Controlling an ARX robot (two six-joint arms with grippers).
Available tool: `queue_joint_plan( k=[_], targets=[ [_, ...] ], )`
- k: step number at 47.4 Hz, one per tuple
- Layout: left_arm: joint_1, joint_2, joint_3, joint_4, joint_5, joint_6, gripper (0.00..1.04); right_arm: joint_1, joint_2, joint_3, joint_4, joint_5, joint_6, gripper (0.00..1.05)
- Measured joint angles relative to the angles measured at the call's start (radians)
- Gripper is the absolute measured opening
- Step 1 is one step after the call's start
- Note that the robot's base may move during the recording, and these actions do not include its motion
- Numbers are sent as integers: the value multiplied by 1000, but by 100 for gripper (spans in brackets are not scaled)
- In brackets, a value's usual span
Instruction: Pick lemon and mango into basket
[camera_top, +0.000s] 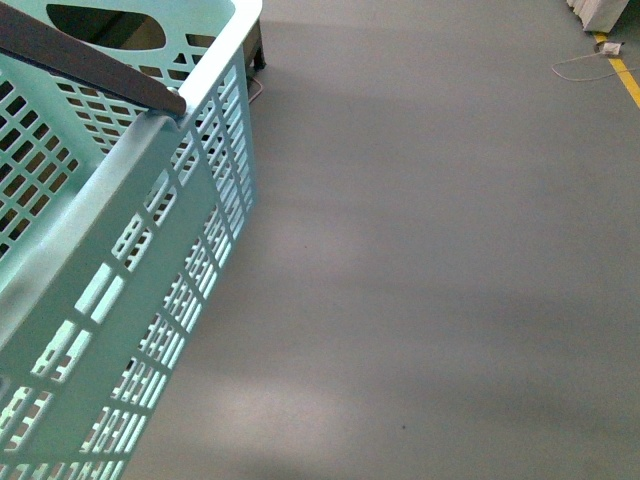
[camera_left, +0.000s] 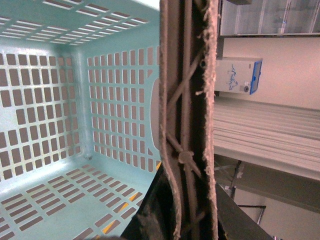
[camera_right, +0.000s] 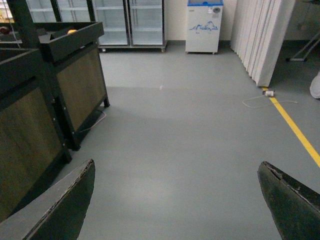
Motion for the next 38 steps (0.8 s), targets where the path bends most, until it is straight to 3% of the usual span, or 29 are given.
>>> queue_joint_plan(
  k=[38],
  targets=[
    [0,-1,0,0,0,0,6,0,0,0,0,0,0,96]
  ],
)
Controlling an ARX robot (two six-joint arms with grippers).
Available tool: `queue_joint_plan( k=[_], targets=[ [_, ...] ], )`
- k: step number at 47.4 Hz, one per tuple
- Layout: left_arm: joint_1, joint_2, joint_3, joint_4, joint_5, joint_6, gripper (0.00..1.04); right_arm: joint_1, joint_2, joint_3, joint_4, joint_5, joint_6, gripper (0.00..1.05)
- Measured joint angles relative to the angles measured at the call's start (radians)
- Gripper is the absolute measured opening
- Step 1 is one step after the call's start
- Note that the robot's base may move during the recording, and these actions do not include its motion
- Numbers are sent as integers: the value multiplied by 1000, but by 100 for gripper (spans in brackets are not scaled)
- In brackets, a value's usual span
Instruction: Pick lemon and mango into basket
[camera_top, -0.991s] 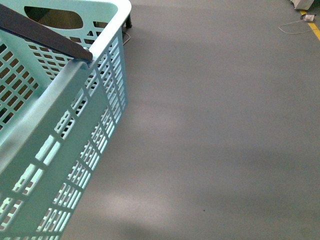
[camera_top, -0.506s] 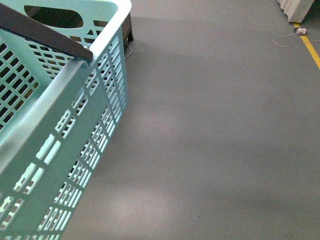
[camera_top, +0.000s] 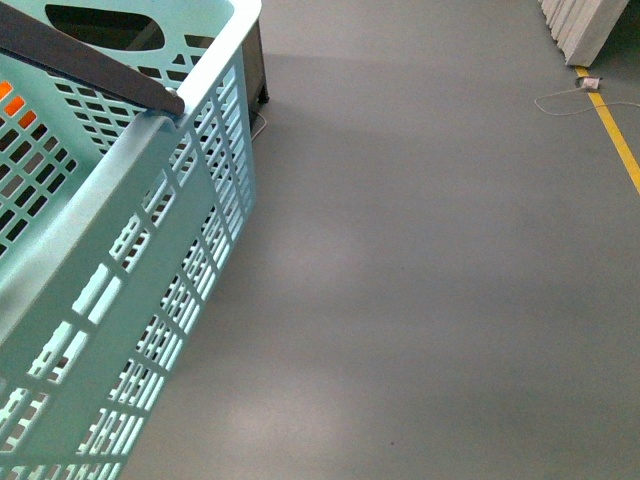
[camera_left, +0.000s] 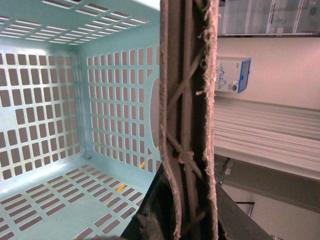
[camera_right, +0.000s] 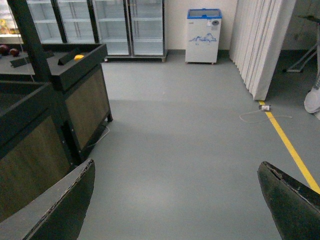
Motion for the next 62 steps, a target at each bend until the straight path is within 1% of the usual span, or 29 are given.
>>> queue_joint_plan(
  k=[22,27,34,62],
  targets=[
    [0,-1,0,0,0,-2,6,0,0,0,0,1,0,96],
    [-3,-4,0,0,22,-5,6,0,0,0,0,3,0,96],
    [-1,-4,0,0,-1,-5,6,0,0,0,0,2,0,96],
    [0,-5,-2,0,3,-2,6,0,0,0,0,0,0,96]
  ],
)
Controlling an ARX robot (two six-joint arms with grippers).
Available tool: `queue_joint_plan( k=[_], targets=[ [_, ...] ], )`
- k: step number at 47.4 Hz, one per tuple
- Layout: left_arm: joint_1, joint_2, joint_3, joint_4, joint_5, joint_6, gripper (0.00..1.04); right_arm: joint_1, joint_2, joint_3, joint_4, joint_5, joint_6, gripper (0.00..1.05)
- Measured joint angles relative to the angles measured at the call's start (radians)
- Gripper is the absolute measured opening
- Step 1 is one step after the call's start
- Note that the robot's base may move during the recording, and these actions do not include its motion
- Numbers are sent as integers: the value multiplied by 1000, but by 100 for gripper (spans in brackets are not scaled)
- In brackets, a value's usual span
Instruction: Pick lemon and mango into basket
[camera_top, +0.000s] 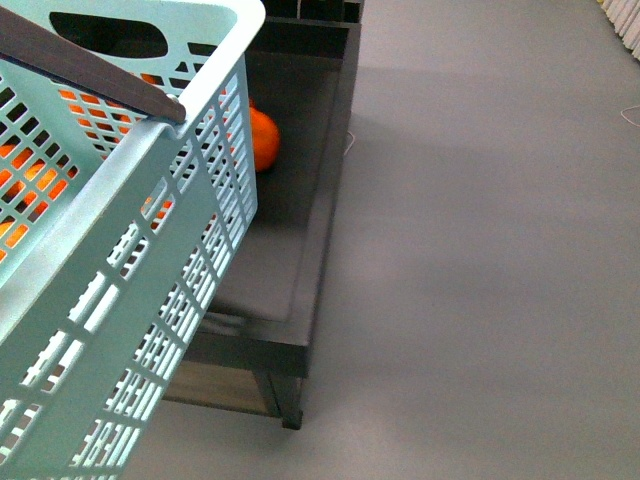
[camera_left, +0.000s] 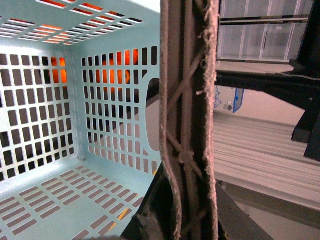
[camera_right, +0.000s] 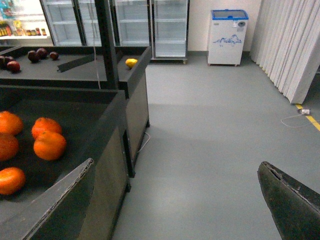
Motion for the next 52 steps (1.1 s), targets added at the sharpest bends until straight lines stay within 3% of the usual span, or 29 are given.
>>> queue_joint_plan(
  k=[52],
  targets=[
    [0,0,0,0,-3,1,6,0,0,0,0,-1,0,96]
  ],
)
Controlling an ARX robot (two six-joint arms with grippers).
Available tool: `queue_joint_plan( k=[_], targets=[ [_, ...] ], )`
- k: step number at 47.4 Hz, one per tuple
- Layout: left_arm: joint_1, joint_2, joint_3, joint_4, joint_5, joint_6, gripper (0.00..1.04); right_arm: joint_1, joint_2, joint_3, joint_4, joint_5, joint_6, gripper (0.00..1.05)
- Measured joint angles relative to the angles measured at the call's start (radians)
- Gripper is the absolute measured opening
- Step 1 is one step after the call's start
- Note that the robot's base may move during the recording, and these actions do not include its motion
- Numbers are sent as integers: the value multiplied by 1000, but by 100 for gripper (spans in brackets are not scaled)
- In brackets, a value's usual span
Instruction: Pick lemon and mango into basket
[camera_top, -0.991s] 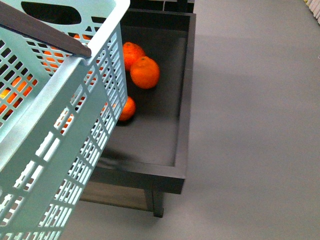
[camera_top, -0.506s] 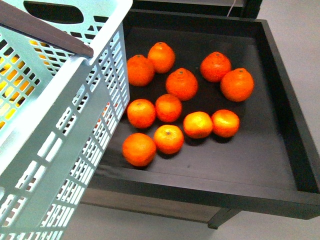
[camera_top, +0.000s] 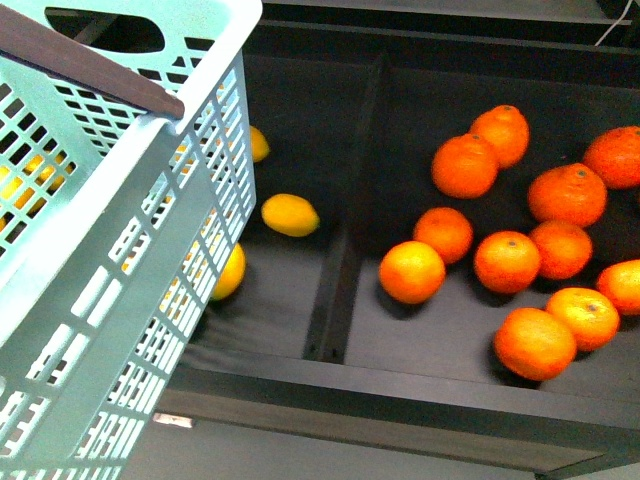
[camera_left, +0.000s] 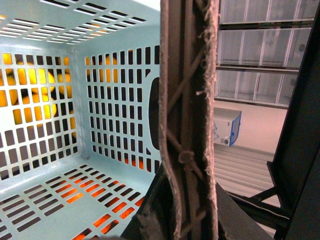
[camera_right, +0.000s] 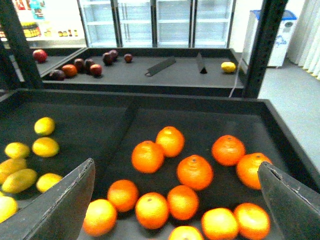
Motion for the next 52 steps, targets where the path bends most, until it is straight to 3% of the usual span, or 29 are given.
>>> queue_joint_plan(
  k=[52],
  targets=[
    [0,0,0,0,0,0,6,0,0,0,0,4,0,96]
  ],
)
